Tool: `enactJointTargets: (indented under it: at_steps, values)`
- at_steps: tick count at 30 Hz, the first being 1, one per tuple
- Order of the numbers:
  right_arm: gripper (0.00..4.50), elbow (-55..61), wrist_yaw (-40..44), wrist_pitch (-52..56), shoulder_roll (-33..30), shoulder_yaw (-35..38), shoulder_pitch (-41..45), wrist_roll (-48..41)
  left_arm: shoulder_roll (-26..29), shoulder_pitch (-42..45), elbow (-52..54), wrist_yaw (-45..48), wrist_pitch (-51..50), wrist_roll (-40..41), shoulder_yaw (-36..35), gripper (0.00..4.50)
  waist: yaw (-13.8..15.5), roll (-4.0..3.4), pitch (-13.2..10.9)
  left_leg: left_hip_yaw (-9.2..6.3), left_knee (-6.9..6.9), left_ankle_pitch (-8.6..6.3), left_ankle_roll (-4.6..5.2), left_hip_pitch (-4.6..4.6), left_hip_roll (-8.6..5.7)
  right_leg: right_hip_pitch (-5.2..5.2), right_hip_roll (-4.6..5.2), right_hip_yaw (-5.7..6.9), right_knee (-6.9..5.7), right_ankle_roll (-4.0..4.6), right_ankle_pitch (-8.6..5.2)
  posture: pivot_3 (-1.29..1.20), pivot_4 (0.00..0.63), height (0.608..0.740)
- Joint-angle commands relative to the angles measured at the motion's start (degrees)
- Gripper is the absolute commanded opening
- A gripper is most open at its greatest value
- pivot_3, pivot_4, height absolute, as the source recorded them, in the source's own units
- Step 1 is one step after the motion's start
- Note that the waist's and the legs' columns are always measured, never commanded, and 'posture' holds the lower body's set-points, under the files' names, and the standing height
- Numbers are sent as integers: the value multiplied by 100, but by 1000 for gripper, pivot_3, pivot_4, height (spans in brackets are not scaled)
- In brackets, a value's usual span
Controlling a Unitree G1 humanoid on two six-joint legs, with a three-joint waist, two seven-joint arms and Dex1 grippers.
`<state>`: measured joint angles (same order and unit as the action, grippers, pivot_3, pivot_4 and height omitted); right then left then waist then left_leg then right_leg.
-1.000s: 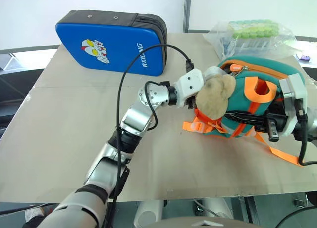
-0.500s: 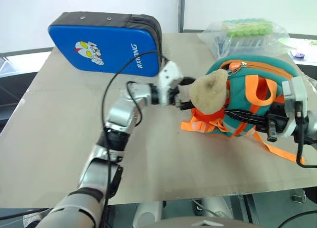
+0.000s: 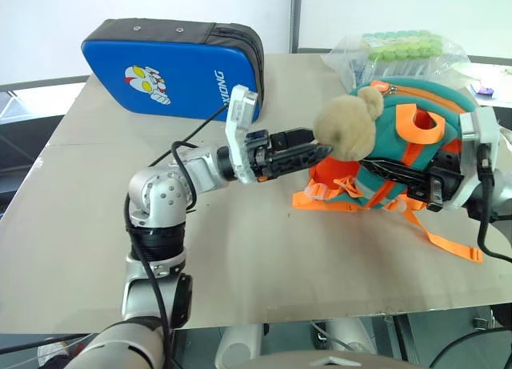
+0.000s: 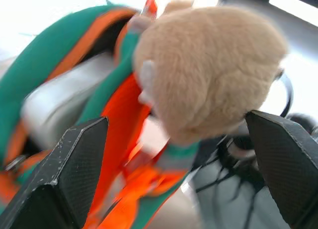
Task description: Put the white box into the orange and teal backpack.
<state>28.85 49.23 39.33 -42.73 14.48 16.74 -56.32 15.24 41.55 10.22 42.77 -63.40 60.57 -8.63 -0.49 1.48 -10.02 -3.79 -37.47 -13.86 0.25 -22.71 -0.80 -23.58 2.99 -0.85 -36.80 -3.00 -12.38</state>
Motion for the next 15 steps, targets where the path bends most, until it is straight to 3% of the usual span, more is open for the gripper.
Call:
enactJointTargets:
  at_steps: [1, 6, 7, 9, 15]
  values:
    - [0, 309, -54, -18, -88, 154, 54, -190, -244, 243, -147, -665, -202, 606, -309, 4474, -3, 0, 0, -1, 0, 0, 0, 0, 0, 0, 0, 0, 0, 0, 0, 0, 150, 740]
    - [0, 401, -27, -101, -89, 164, -182, -84, -369, 338, -331, -1177, -414, 1170, -428, 4474, -16, 0, 0, 1, 1, 0, 0, 2, -1, 0, -2, -2, -1, 0, 0, 0, 150, 740]
    - [0, 407, -48, -119, -73, 171, -205, -79, -373, 335, -341, -1218, -395, 1159, -388, 4245, -13, 0, 0, 2, 1, 0, 0, 2, -1, -1, -2, -3, -1, 0, 0, 0, 150, 740]
    - [0, 390, -152, -153, -12, 184, -210, -57, -346, 318, -333, -1196, -387, 1205, -339, 3687, -12, 0, 0, 5, 0, 0, 0, 2, -2, 0, -1, -6, -1, 0, 0, 0, 150, 740]
    - [0, -186, -1412, -98, 664, 763, 391, -1150, -252, 904, -1045, -1178, 458, 984, -823, 1075, -9, 1, 0, 7, 0, 1, -1, 5, -2, -1, -3, -8, -3, 3, 2, 0, 150, 740]
